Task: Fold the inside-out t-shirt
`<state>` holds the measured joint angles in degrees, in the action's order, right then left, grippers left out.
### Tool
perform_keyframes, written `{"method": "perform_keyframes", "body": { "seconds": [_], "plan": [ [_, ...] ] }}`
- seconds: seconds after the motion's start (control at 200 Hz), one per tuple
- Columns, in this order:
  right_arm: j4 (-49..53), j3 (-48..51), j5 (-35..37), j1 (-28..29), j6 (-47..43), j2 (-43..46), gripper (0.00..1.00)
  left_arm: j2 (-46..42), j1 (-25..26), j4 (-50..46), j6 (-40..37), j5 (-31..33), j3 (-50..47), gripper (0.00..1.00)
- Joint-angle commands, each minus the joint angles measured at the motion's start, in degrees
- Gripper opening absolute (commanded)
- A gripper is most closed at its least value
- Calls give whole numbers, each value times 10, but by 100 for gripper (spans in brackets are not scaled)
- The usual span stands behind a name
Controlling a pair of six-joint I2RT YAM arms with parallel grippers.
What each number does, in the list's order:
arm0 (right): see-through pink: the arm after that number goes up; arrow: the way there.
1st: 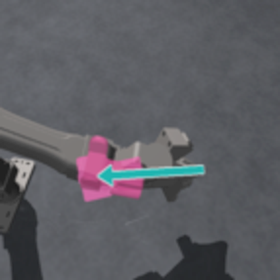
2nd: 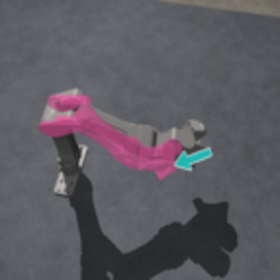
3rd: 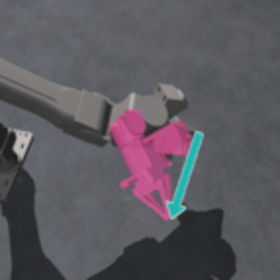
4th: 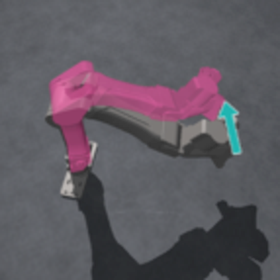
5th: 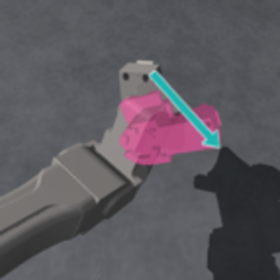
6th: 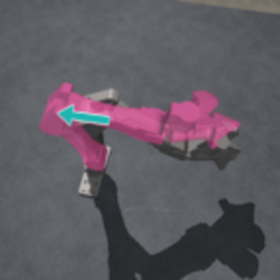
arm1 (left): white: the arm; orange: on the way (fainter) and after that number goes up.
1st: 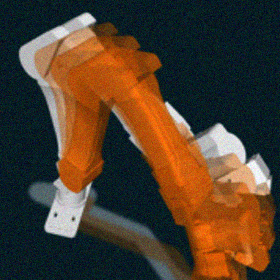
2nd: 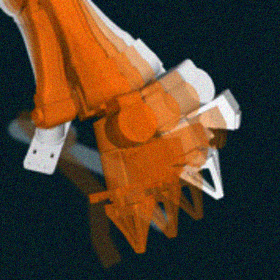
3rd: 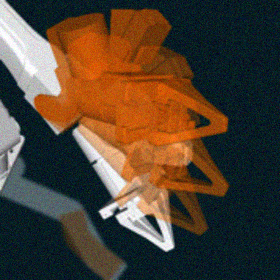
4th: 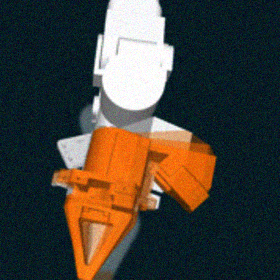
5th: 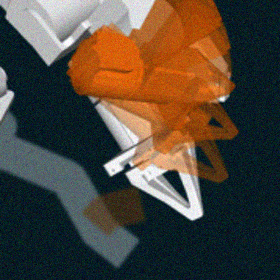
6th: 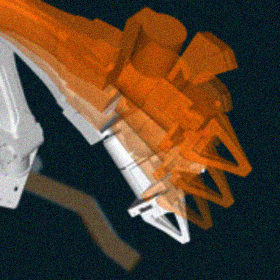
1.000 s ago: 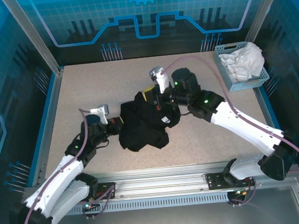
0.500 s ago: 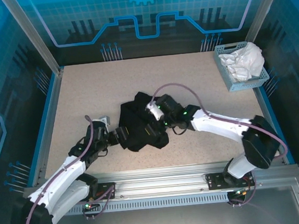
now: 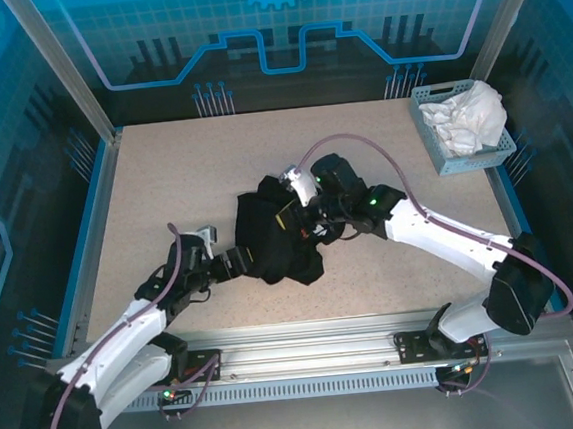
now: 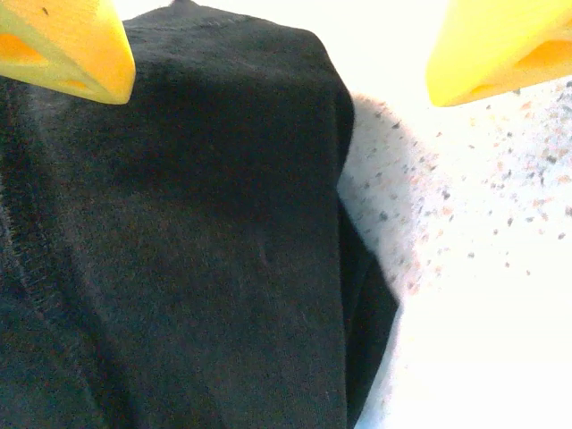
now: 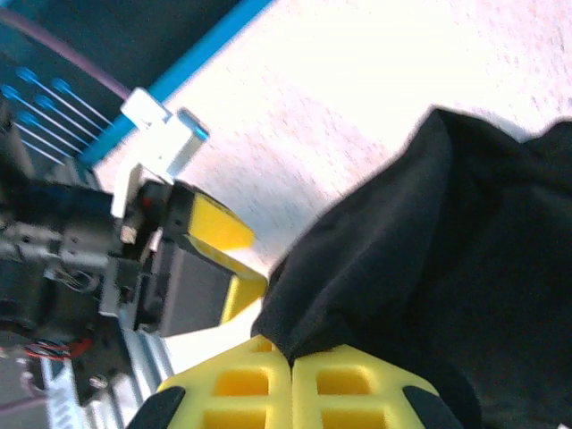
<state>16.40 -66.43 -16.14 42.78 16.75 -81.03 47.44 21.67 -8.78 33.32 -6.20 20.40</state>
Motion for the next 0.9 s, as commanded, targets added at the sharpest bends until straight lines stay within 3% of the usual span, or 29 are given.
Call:
{"method": "perform_keyframes", "body": {
  "seconds": [0.0, 0.315, 0.505, 0.585, 0.755, 0.895],
  "plan": [
    [-17, -18, -73, -10, 35, -4, 0, -53, 6, -10, -4, -18, 3, 86],
    [-42, -63, -121, -24, 90, -60, 0, -74, 48, 21, -27, -53, 7, 86],
    [-53, -72, -130, -24, 102, -84, 0, -38, 89, 38, -49, -24, 25, 66],
    [-57, -73, -135, -25, 106, -90, 0, -11, 90, 59, -49, -24, 27, 56],
    [-60, -69, -136, -24, 108, -96, 0, 38, 92, 108, -54, -13, 39, 46],
    [-57, -61, -131, -25, 106, -94, 0, 66, 91, 132, -59, -6, 50, 29]
  ]
}}
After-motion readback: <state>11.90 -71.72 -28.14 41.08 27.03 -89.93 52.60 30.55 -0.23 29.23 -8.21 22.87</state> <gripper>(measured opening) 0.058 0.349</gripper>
